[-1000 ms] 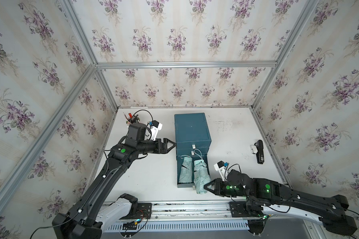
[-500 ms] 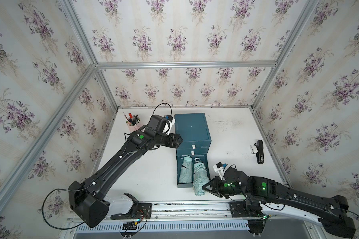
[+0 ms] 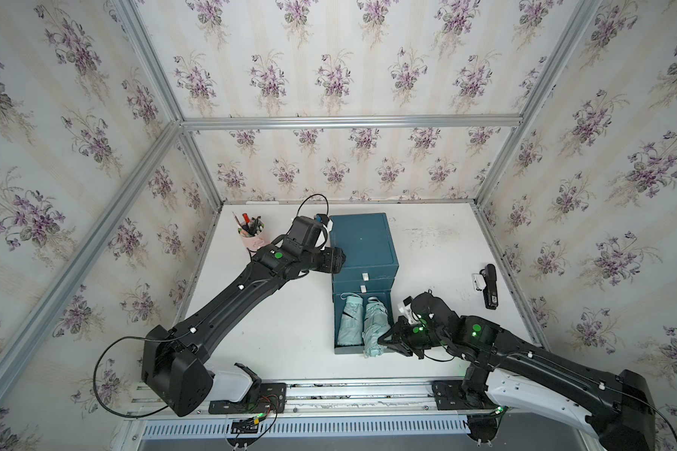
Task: Place the umbrella in the drawer by color
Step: Place the umbrella in the drawer.
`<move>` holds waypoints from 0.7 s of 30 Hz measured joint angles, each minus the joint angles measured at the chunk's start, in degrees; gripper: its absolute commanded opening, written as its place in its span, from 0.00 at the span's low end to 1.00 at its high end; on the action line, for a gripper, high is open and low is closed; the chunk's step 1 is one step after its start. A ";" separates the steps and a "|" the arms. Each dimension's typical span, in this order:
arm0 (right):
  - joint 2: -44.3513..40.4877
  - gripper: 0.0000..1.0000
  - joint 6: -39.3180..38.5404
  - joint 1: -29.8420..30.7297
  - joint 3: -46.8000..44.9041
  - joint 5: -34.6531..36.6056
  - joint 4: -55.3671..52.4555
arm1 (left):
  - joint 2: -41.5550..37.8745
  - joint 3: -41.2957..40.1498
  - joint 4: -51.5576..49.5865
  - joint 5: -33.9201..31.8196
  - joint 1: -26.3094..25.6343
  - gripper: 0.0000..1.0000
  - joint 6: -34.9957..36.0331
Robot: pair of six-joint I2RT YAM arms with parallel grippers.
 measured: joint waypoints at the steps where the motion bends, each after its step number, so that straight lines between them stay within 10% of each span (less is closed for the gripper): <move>1: 0.90 0.00 -0.76 -0.59 0.33 -0.48 0.02 | -0.11 -0.33 0.48 0.00 0.00 0.73 0.17; 21: 10.25 0.00 -7.87 -6.47 -1.64 -5.66 8.13 | -1.57 -2.51 2.84 1.36 0.00 0.64 2.99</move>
